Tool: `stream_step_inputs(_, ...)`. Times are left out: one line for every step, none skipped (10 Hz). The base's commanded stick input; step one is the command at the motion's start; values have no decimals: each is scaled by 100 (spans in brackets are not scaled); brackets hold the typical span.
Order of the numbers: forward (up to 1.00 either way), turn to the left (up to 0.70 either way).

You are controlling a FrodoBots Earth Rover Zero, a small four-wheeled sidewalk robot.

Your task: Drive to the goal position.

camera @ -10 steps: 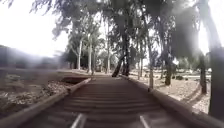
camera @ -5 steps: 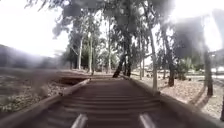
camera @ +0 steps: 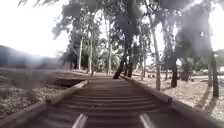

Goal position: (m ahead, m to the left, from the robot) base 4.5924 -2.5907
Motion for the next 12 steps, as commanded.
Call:
stream_step_inputs(85, 0)
stream_step_inputs(85, 0)
stream_step_inputs(85, 6)
stream_step_inputs(85, 2)
stream_step_inputs(85, 0)
stream_step_inputs(85, 0)
stream_step_inputs(85, 0)
stream_step_inputs(85, 1)
stream_step_inputs(85, 1)
stream_step_inputs(85, 2)
stream_step_inputs(85, 2)
stream_step_inputs(85, 5)
